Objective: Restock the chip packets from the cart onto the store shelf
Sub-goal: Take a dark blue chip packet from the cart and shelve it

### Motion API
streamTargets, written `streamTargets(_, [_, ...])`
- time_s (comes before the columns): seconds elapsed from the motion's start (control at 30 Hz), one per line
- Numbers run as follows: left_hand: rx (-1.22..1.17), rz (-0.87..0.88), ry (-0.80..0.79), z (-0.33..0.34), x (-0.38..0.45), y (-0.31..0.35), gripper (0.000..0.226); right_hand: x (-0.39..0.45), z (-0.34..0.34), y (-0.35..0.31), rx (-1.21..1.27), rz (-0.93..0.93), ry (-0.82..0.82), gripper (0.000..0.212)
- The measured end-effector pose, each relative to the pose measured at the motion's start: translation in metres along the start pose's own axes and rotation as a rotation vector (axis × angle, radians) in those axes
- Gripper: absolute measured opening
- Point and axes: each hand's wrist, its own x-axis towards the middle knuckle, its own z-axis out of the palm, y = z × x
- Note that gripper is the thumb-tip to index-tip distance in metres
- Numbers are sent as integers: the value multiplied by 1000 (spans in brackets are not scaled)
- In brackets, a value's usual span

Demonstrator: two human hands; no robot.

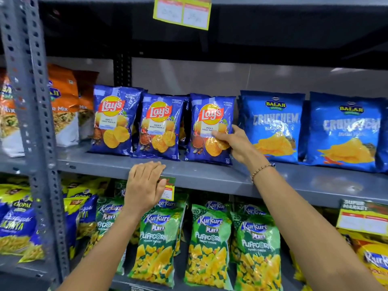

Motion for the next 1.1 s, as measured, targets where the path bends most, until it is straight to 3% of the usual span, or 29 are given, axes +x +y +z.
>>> streamTargets(0.5, [19,-12,-4,-1,-2,2,49,-13,-7,0,11,14,70,63])
streamTargets(0.77, [-28,-52,-56,-10,-1,6,55,-24,-23,-1,-158,18,117,77])
streamTargets(1.1, [-95,-124,-17,-15,3,18,52,-53,-44,2,-233,-58,187,59])
